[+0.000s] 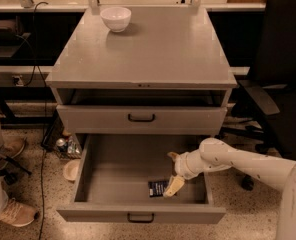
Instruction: Pick rxbar blueberry from middle drawer and place on counter
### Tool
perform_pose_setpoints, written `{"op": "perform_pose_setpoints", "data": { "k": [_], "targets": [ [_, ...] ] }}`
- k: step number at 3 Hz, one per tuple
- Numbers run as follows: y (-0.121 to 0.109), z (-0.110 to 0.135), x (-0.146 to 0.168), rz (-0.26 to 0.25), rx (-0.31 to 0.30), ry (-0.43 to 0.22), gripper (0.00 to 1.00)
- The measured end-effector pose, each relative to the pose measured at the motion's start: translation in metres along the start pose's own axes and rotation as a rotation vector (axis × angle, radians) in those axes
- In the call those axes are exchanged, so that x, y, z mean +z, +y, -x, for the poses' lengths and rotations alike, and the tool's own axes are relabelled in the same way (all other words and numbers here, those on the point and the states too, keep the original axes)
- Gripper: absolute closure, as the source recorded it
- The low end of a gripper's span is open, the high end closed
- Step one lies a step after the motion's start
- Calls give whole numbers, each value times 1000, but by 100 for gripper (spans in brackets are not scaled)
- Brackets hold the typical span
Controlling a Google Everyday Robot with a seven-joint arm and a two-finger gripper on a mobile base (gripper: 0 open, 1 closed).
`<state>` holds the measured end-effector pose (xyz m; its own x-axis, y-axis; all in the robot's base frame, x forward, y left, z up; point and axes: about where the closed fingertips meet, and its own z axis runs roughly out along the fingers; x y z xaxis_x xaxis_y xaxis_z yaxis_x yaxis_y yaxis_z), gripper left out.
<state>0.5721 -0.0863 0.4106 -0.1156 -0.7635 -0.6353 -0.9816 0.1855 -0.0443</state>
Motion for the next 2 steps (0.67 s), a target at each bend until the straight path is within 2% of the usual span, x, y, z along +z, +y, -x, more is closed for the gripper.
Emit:
{"op": "perform_pose_setpoints", "data": {
  "k": [2],
  "targets": [
    [6, -17, 22, -13, -24, 36, 0]
  ]
}}
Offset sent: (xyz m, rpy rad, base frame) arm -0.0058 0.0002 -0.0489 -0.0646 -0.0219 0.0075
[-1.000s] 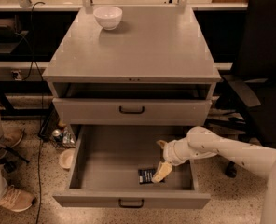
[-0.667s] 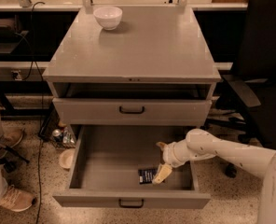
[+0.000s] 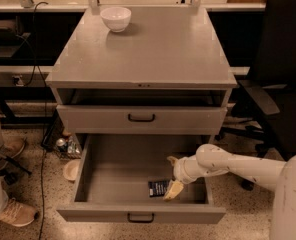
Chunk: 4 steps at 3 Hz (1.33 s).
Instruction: Pick rxbar blueberry from middle drawer and place on counter
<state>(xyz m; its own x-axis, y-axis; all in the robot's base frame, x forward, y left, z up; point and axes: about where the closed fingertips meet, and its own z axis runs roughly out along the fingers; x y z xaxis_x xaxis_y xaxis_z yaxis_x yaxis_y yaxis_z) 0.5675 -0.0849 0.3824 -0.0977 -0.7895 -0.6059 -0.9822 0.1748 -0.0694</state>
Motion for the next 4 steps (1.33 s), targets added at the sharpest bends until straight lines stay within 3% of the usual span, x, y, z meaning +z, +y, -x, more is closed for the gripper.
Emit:
{"op": "perform_pose_setpoints", "data": {
  "k": [3, 4],
  "targets": [
    [12, 1, 47, 53, -38, 56, 0],
    [15, 1, 55, 74, -33, 62, 18]
  ]
}}
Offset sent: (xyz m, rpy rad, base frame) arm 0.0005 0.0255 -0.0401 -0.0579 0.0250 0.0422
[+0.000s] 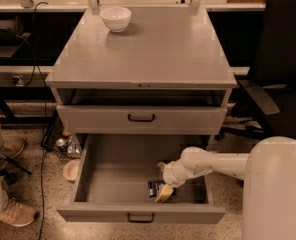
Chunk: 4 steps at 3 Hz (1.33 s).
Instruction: Pick rxbar blueberry from middle drawer and place on counter
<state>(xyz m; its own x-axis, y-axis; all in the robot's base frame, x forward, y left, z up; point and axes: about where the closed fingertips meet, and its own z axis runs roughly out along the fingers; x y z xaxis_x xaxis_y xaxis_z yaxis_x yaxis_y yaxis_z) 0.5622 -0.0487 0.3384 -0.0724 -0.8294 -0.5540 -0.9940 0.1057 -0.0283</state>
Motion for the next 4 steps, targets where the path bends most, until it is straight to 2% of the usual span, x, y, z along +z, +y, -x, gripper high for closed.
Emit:
{"op": "perform_pose_setpoints", "data": {
  "k": [1, 3, 4],
  "targets": [
    [-1, -2, -1, 1, 3, 5, 48],
    [-2, 7, -14, 1, 3, 5, 95],
    [-1, 8, -43, -28, -10, -29, 100]
  ]
}}
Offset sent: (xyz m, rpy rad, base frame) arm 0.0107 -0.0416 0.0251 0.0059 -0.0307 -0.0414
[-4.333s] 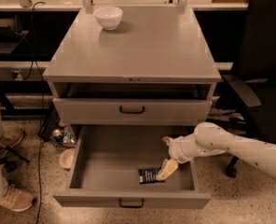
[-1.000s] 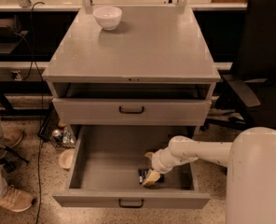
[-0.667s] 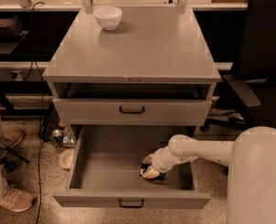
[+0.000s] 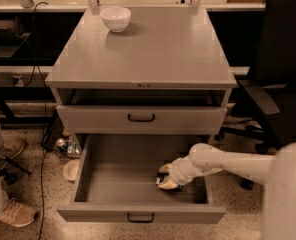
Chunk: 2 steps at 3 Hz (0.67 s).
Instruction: Pick rxbar blueberry from middle drawer and place on counter
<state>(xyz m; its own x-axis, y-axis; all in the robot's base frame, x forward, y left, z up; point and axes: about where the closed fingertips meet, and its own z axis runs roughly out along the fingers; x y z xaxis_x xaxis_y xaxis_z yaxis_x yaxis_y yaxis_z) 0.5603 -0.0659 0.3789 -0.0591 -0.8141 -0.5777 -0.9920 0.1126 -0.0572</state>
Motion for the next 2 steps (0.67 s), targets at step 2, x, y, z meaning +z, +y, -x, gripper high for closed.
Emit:
{"op": "perform_pose_setpoints", "data": {
  "k": [2],
  "targets": [
    [9, 15, -133, -163, -66, -91, 100]
  ]
}}
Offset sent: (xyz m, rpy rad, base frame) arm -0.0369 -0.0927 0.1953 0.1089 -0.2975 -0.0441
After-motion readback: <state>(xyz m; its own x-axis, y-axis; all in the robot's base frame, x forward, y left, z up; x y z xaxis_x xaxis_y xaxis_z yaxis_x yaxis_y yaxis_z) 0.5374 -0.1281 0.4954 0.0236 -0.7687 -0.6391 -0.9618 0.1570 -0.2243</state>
